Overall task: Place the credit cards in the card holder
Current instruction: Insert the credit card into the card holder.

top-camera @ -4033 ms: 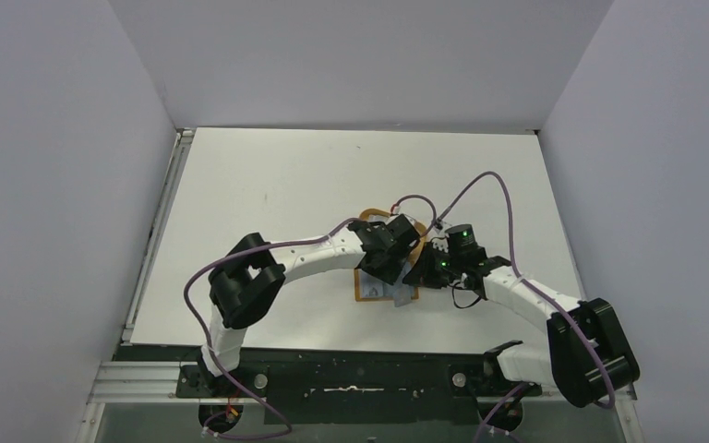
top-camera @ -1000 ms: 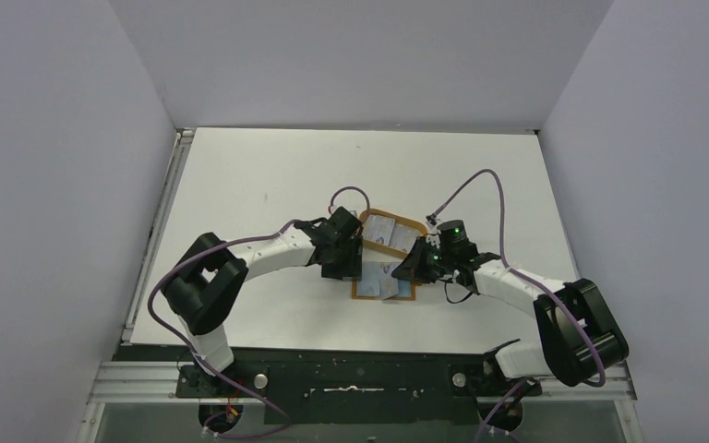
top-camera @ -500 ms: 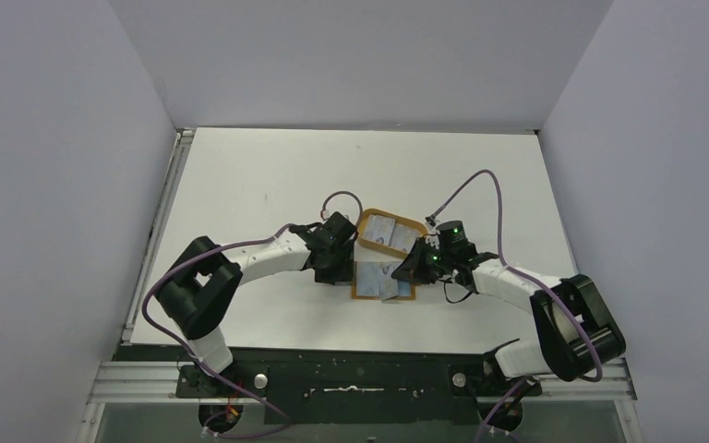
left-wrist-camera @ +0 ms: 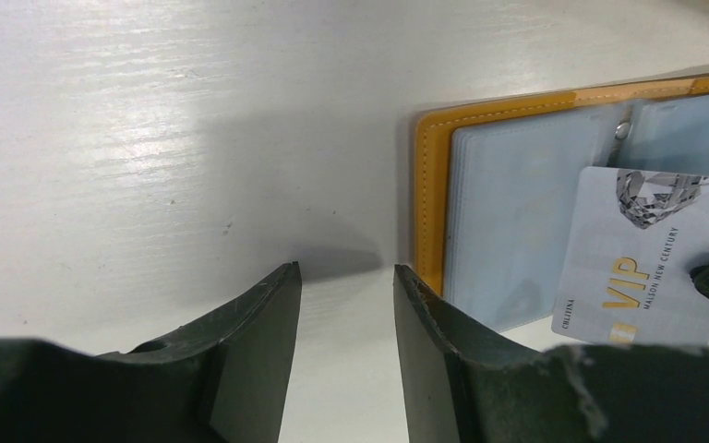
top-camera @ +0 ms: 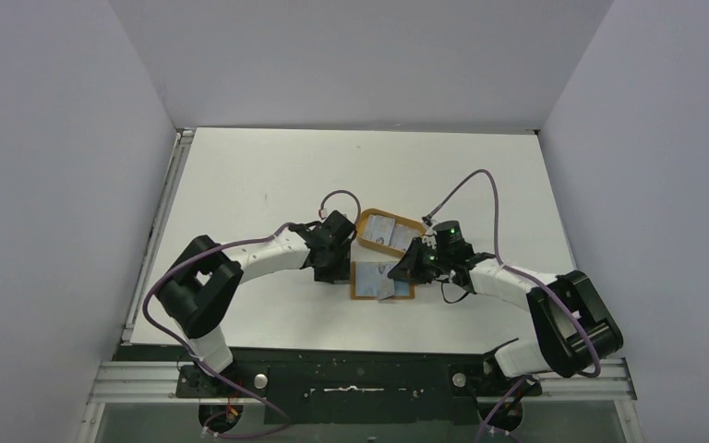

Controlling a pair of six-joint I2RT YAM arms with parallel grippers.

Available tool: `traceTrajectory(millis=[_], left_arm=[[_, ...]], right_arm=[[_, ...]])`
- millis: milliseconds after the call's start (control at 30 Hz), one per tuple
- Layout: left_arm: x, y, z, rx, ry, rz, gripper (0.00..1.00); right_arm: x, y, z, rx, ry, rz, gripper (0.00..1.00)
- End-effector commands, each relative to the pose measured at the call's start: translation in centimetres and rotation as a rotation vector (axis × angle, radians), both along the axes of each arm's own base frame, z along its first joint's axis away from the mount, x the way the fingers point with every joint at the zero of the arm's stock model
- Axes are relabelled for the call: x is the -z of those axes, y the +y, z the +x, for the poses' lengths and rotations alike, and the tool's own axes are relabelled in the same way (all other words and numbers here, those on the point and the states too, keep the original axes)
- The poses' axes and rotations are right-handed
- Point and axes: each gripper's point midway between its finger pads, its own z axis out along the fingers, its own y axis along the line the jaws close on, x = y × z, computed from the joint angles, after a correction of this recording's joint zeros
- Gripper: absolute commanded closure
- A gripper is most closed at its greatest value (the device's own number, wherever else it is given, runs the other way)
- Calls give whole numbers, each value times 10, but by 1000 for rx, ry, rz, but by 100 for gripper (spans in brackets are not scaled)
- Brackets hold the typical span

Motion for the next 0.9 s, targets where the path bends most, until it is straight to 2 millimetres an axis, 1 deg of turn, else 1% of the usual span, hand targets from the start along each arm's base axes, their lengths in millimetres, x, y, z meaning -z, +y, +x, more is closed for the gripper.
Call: traceTrajectory(millis=[0,233,500,567,600,667,867], left_arm=[[8,-6,0,29,31,-3,61],[12,-9,-1,48,48,-9,62],[18,-10,-2,56,67,0,64],[20,-10,-2,56,69,3,65],[20,-10,-3,56,71,4,65],[21,-10,-2,58,72,6,65],[23,-9,-3,59,77,11,66]], right_arm=[[-9,10,11,-9,-56,34,100],[-2,6,13,11,-51,8,100],[13,-9,13,-22,-73,-134,100],[14,-10,14,-32,-89,-153,100],[17,-13,10,-36,-73,-171,100],[18,-14,10,-47,-83,-201,100],[15,-5,13,-57,-107,-192,100]])
